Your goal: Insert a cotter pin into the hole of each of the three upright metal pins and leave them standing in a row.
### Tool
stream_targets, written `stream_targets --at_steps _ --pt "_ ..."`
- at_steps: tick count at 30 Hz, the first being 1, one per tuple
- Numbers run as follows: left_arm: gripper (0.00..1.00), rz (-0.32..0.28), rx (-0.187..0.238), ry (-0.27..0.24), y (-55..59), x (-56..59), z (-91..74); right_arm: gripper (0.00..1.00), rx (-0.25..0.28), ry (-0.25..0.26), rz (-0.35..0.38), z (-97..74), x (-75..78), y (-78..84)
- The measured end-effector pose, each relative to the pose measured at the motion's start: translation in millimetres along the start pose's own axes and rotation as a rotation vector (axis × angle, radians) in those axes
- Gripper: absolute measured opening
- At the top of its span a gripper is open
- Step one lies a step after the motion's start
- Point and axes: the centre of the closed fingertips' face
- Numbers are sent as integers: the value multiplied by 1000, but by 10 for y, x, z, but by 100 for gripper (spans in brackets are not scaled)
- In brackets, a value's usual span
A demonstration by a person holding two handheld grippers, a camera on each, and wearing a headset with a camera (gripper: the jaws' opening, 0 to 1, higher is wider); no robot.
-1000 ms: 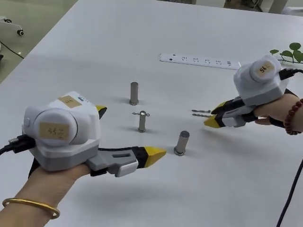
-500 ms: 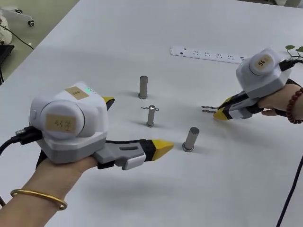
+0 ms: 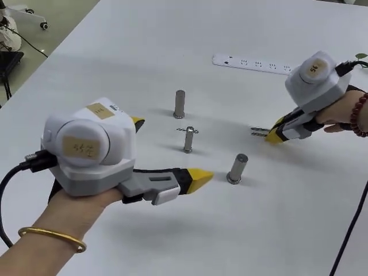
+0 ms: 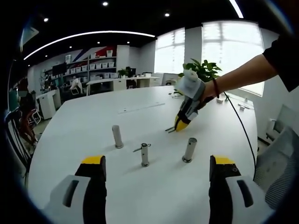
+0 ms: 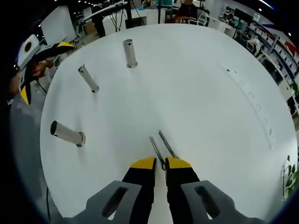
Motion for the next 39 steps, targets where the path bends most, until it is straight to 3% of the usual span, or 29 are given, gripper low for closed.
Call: stream_targets --at_steps 7,12,16,24,30,39 --pt "88 -3 -15 -7 24 -19 -3 0 -63 10 -112 10 10 25" --pt "87 0 -22 -8 35 -19 1 0 -65 -10 -148 -5 -55 2" --pt "87 3 -22 -7 35 -20 -2 0 -70 5 -180 6 -68 -1" --pt "83 6 -15 7 25 13 -14 0 -45 37 -208 -38 -131 -39" --pt "81 9 -9 14 15 39 -28 0 6 67 -226 -82 -127 -113" --pt "74 -6 -6 51 2 144 -10 0 81 102 -282 -350 -288 -339"
Point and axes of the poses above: the centre of the closed fingertips' face, and the gripper's own axes: z roughly forward along the fingers, x roughly to its right, y roughly out of its underside, and after that the axes turned 10 degrees about -z, right-handed
